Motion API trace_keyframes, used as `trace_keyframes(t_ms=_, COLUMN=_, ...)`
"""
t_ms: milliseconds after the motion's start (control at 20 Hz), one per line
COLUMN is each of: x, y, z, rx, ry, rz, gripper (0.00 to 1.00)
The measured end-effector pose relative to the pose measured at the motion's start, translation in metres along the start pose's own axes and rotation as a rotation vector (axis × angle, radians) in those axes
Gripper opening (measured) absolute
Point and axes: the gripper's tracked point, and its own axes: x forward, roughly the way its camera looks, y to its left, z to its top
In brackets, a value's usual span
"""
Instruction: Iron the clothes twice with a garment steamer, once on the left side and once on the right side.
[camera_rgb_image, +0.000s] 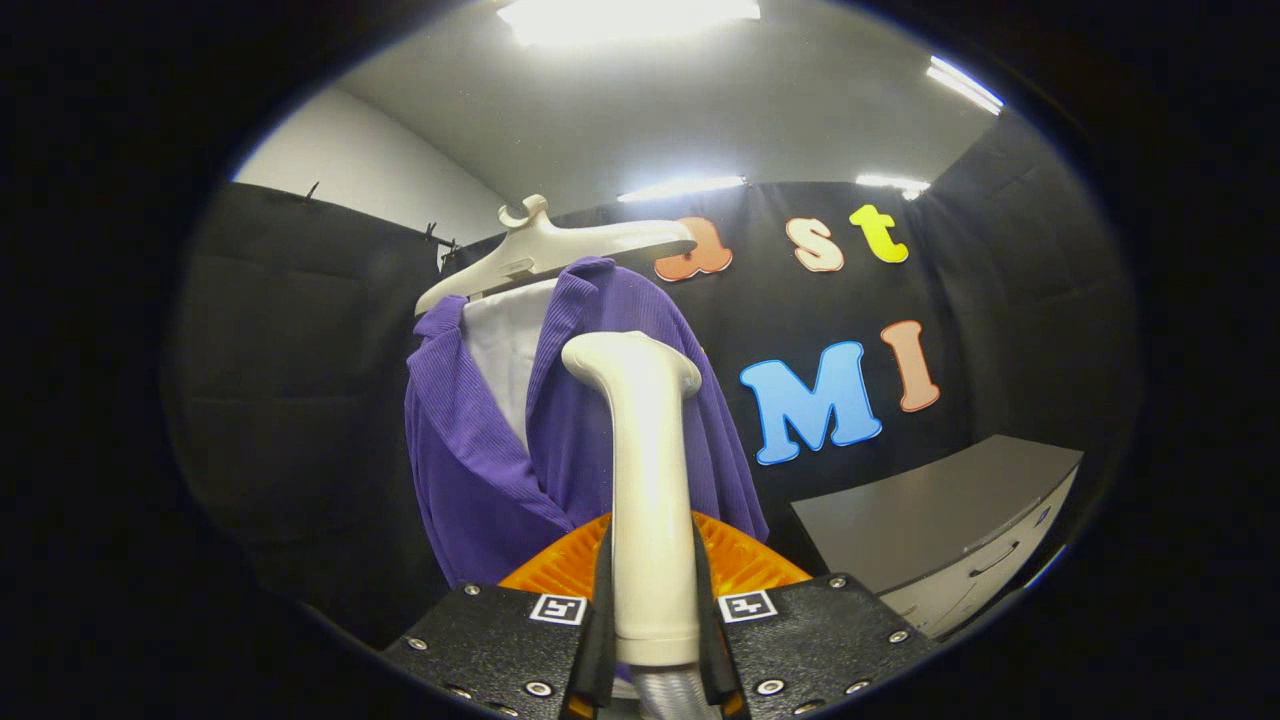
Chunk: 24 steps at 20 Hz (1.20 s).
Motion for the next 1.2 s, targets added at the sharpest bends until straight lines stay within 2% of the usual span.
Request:
trace_keyframes(t_ms=350, x=-0.019, y=-0.003, z=-0.054, rx=-0.121, ry=0.073, rz=-0.02, gripper=0.34)
trace_keyframes(t_ms=800, x=-0.051, y=-0.012, z=-0.157, rx=-0.223, ry=0.228, rz=-0.019, gripper=0.34)
trace_keyframes(t_ms=1200, x=-0.076, y=-0.025, z=-0.204, rx=-0.275, ry=0.294, rz=-0.019, gripper=0.34)
